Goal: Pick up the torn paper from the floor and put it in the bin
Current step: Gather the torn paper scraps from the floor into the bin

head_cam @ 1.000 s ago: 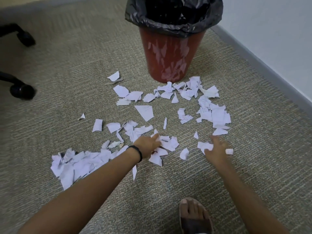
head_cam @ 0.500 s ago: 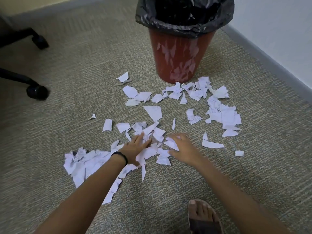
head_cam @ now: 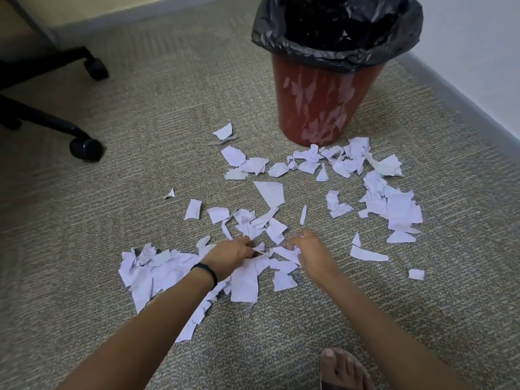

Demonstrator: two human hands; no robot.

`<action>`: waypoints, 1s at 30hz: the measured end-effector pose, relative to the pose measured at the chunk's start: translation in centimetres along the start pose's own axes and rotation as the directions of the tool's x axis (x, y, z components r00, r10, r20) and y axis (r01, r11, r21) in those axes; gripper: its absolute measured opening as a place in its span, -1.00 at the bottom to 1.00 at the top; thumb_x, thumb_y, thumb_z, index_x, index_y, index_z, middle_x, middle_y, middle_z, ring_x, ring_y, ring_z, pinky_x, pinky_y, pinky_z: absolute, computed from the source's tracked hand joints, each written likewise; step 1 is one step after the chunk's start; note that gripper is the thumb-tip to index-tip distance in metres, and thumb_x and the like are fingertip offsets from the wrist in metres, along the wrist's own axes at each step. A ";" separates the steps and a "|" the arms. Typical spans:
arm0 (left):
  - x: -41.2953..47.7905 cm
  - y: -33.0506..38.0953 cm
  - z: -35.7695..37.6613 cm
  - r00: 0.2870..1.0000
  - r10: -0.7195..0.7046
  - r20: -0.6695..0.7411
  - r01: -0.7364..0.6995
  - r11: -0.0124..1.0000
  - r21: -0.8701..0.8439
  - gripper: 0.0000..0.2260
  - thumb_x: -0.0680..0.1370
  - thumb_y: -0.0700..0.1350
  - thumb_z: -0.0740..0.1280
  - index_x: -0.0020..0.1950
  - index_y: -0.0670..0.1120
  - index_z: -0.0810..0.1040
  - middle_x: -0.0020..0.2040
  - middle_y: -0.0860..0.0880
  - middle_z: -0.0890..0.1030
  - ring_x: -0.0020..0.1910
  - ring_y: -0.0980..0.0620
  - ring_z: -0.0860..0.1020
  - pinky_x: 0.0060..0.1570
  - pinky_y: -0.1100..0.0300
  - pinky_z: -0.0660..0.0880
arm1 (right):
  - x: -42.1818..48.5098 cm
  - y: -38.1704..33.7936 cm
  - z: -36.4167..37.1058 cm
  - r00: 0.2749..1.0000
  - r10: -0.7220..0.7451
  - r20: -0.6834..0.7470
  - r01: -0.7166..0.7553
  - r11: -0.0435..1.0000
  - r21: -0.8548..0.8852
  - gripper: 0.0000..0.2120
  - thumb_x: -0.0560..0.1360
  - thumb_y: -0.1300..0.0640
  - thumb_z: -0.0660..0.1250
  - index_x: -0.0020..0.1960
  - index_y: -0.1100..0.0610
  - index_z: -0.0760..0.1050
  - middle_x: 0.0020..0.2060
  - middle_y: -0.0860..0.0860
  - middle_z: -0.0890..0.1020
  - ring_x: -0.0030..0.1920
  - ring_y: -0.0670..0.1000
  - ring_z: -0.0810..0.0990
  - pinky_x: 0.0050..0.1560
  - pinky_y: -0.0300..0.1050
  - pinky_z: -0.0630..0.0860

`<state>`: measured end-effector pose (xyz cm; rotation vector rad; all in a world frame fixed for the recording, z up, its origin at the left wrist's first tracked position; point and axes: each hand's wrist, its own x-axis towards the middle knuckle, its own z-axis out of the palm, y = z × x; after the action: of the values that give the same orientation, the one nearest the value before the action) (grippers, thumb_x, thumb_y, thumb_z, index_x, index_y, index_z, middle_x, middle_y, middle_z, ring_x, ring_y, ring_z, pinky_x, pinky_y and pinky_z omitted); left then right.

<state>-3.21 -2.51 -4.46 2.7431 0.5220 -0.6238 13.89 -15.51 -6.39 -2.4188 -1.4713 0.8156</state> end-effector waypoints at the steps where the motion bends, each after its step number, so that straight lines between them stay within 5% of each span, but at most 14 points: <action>1: 0.1 -0.2 0.0 1.000 -0.005 0.003 0.005 0.999 -0.042 -0.78 0.59 -0.21 0.22 0.22 -0.13 0.49 0.23 -0.11 0.41 0.13 -0.14 0.52 -0.01 0.06 0.42 | 0.1 0.0 -0.1 1.000 0.000 0.004 0.000 1.000 0.004 -0.75 0.49 0.37 0.22 0.08 0.12 0.52 0.27 0.17 0.39 0.13 0.14 0.51 0.09 -0.02 0.52; 7: 0.5 -0.5 0.3 0.996 -0.001 0.089 0.008 0.997 -0.073 -0.58 0.48 0.03 0.40 0.25 -0.12 0.42 0.20 -0.11 0.37 0.10 -0.12 0.45 -0.02 0.11 0.39 | 0.1 0.0 0.0 1.000 -0.013 0.010 0.013 0.998 -0.056 -0.77 0.52 0.29 0.27 0.13 0.12 0.55 0.24 0.10 0.42 0.10 0.07 0.53 0.04 -0.11 0.48; 13: 0.8 0.0 1.3 0.994 0.005 0.109 -0.001 0.999 -0.039 -0.67 0.53 -0.09 0.33 0.27 -0.13 0.43 0.28 -0.12 0.33 0.24 -0.11 0.38 0.09 0.05 0.41 | 0.7 0.1 -4.3 0.986 0.091 -0.142 -0.050 0.962 0.270 -0.80 0.48 0.23 0.36 0.09 0.22 0.58 0.12 0.12 0.55 -0.03 0.03 0.55 -0.11 -0.21 0.47; 16: 1.3 -0.1 1.3 0.998 0.006 0.058 0.001 0.993 -0.117 -0.95 0.53 -0.13 0.31 -0.04 -0.07 0.47 0.06 0.01 0.45 0.06 -0.02 0.45 -0.15 0.24 0.39 | 1.3 -0.9 -9.7 0.949 0.147 -0.280 0.021 0.853 0.521 -0.87 0.46 0.23 0.38 -0.01 0.24 0.58 -0.06 0.02 0.55 -0.21 -0.15 0.47 -0.34 -0.49 0.41; 18: 1.5 -0.4 1.1 0.998 -0.027 0.056 0.037 0.983 -0.182 -0.87 0.52 -0.14 0.31 -0.17 -0.03 0.38 -0.21 0.14 0.40 -0.15 0.06 0.42 -0.35 0.41 0.23 | 2.0 -1.8 -14.1 0.894 0.149 -0.422 0.133 0.812 0.568 -0.93 0.46 0.21 0.38 -0.05 0.14 0.57 -0.09 -0.01 0.54 -0.16 -0.13 0.49 -0.31 -0.52 0.36; 21: 1.7 -1.2 0.6 0.996 -0.065 0.066 0.080 0.964 -0.253 -0.84 0.50 -0.15 0.35 -0.20 -0.02 0.38 -0.35 0.19 0.38 -0.30 0.16 0.40 -0.39 0.49 0.18 | 3.4 -3.1 -20.5 0.746 0.073 -0.662 0.358 0.794 0.491 -0.86 0.45 0.24 0.38 -0.15 0.01 0.53 -0.10 0.03 0.58 -0.12 -0.06 0.55 -0.17 -0.45 0.45; 25: 2.0 -1.9 -0.2 0.993 -0.089 0.075 0.111 0.922 -0.370 -0.82 0.48 -0.18 0.39 -0.25 0.03 0.44 -0.33 0.20 0.47 -0.34 0.31 0.44 -0.35 0.54 0.28 | 6.7 -4.1 -27.2 0.524 0.036 -0.851 0.407 0.867 0.288 -0.89 0.43 0.24 0.36 -0.05 0.14 0.59 -0.13 -0.01 0.53 -0.21 -0.31 0.39 -0.24 -0.55 0.30; 27: 2.0 -2.0 -0.7 0.991 -0.119 0.058 0.132 0.880 -0.455 -0.88 0.49 -0.18 0.40 -0.18 0.00 0.50 -0.30 0.17 0.51 -0.37 0.27 0.52 -0.35 0.50 0.40 | 8.8 -3.9 -28.9 0.518 -0.002 -0.856 0.376 0.899 0.226 -0.87 0.43 0.22 0.34 -0.05 0.18 0.60 -0.09 0.01 0.53 -0.20 -0.26 0.42 -0.21 -0.58 0.28; 30: 2.1 -1.9 -1.6 0.989 -0.149 0.026 0.140 0.839 -0.526 -0.89 0.48 -0.17 0.42 -0.12 0.03 0.56 -0.29 0.20 0.54 -0.38 0.19 0.57 -0.31 0.37 0.51 | 10.8 -3.0 -29.8 0.642 -0.088 -0.761 0.303 0.942 0.147 -0.72 0.41 0.26 0.31 0.11 0.19 0.56 0.15 0.11 0.52 0.04 -0.10 0.50 -0.02 -0.57 0.31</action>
<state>-1.66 0.36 -4.37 2.2001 0.7803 -0.4101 31.70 -1.30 15.80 -1.9429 -1.1454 -0.0801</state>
